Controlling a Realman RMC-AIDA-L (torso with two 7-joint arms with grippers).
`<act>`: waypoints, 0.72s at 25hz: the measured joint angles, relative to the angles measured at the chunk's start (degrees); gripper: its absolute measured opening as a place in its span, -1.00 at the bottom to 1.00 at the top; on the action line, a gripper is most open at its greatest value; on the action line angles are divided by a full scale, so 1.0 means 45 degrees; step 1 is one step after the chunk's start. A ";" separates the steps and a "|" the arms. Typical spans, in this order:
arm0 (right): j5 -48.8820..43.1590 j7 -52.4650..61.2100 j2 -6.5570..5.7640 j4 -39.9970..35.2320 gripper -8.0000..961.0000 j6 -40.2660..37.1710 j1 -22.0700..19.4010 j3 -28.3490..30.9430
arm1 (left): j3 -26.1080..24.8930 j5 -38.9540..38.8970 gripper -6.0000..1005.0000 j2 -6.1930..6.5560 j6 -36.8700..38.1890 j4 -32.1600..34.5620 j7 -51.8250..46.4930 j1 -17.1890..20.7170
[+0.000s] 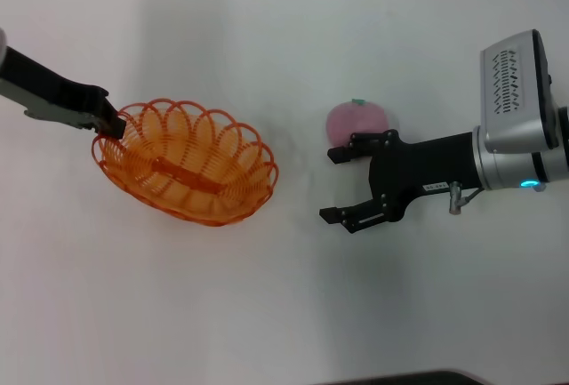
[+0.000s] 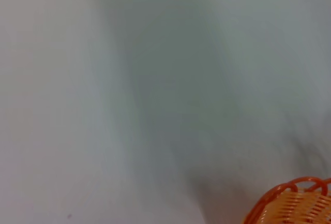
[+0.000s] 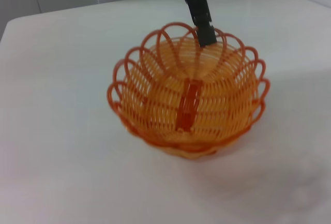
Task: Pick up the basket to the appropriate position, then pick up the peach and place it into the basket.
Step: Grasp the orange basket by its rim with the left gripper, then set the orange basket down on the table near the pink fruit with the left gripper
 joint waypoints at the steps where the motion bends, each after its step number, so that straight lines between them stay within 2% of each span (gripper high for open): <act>1: 0.0000 -0.0004 -0.0002 0.0000 0.95 0.0000 -0.0006 -0.0001 | -0.0240 -0.0029 -0.86 0.0084 0.0082 -0.0148 -0.0005 0.0001; 5: 0.0000 -0.0018 -0.0005 0.0000 0.95 0.0001 -0.0020 -0.0001 | -0.0864 -0.0350 -0.86 0.0231 0.0316 -0.0294 -0.0081 0.0204; 9: 0.0000 0.0031 -0.0024 -0.0008 0.95 0.0001 -0.0041 0.0031 | -0.1547 -0.0722 -0.86 0.0118 0.0569 -0.0230 -0.0390 0.0611; 13: -0.0001 0.0052 -0.0028 -0.0027 0.95 0.0001 -0.0090 0.0089 | -0.1873 -0.1662 -0.86 -0.0221 0.0629 0.0137 -0.0763 0.1550; 16: 0.0000 0.0055 -0.0026 -0.0020 0.95 0.0002 -0.0120 0.0112 | -0.1905 -0.2245 -0.86 -0.0583 0.0613 0.0858 -0.0959 0.2395; 18: -0.0001 0.0057 -0.0026 -0.0019 0.95 0.0002 -0.0124 0.0116 | -0.1883 -0.2421 -0.86 -0.0958 0.0484 0.1681 -0.1073 0.2996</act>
